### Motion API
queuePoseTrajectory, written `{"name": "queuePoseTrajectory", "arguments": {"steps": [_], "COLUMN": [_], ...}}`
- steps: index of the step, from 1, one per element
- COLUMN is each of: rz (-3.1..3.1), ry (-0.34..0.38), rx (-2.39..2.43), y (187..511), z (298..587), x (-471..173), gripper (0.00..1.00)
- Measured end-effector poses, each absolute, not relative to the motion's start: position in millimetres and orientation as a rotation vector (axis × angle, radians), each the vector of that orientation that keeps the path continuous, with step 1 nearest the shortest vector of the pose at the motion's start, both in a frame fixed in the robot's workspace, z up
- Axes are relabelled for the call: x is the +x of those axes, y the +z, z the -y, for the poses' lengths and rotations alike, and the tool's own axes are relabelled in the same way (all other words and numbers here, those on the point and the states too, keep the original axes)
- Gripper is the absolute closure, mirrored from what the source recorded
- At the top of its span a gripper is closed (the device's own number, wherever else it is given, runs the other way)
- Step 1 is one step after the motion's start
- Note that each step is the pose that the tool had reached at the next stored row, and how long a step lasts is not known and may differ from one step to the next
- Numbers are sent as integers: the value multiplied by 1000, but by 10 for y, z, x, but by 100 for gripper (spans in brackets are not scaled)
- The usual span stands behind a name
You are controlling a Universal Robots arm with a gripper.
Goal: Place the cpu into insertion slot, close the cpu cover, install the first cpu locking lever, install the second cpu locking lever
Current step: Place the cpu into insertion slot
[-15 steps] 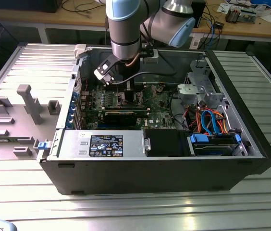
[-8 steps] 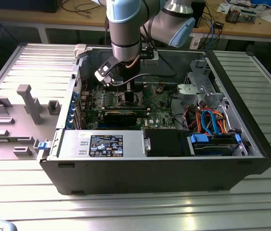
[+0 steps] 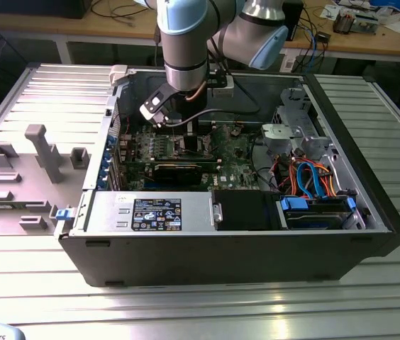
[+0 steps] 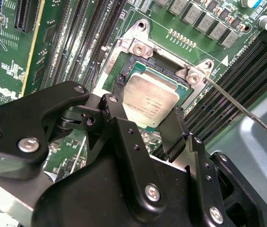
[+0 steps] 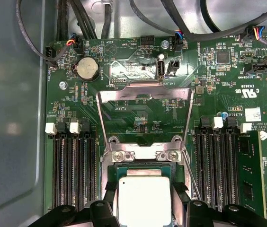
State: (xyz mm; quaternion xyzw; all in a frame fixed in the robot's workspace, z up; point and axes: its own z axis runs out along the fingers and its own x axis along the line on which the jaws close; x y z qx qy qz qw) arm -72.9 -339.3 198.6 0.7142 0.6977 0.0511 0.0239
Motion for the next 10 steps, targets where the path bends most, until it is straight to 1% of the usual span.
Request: {"name": "queuePoseTrajectory", "arguments": {"steps": [10], "rz": [-2156], "ry": [151], "rx": [2207], "y": [1988], "z": [3392], "x": [-728], "gripper": [46]}}
